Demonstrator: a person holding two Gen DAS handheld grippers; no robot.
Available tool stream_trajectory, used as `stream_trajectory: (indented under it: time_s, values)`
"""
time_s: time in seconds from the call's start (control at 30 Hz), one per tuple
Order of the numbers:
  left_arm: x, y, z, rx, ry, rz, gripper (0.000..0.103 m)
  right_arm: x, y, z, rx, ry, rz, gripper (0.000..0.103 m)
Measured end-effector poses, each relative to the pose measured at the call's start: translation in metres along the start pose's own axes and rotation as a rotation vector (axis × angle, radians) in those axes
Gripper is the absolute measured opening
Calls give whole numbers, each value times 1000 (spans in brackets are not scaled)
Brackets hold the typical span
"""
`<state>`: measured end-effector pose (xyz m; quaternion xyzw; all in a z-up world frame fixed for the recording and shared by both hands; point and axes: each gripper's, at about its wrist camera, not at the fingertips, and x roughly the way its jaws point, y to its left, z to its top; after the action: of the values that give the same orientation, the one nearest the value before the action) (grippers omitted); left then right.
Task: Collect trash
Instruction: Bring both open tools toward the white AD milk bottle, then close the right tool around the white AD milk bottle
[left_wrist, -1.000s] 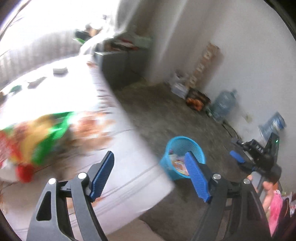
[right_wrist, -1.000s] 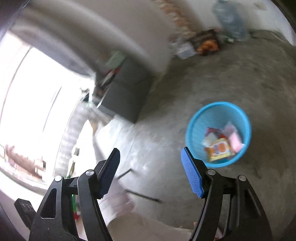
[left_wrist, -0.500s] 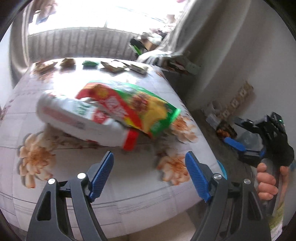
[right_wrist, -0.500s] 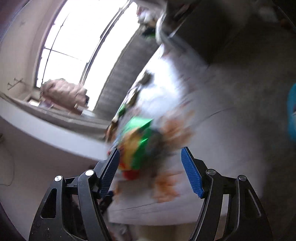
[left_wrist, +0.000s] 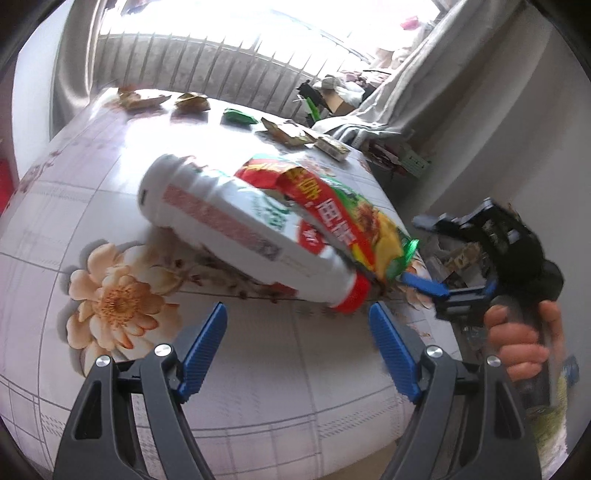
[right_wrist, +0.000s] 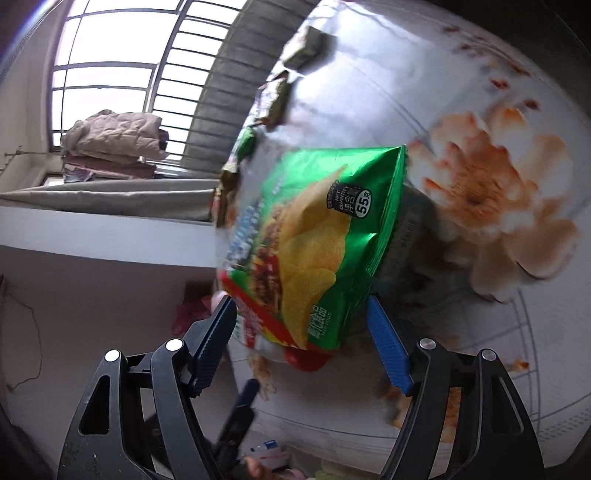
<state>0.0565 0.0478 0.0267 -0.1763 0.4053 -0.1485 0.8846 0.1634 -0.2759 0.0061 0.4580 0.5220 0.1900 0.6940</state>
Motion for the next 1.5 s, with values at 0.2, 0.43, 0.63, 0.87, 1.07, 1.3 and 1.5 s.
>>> stream_trajectory:
  time_s: [0.2,0.43,0.63,0.87,1.07,1.3,1.5]
  values:
    - [2,22,5,-50,-2,-6,77,1,25,24,2,-16,88,69]
    - [2,30,1,-73,3,-11,77,45,59,60,-34,-11,112,69]
    - [-1,32,-2,-84,3,-11,77,56,81,70,-268,-165,-289,69]
    - [5,38,0,-82,15,0,77,43,77,23,-418,-116,-326,69]
    - [11,41,4,-97,17,9,77,56,95,-12,-542,-10,-261,58]
    - [0,42,4,-104,-12,19,77,107,87,-20,-507,119,-286,52]
    - [-11,45,4,-110,-32,16,77,114,63,-44,-377,223,-183,43]
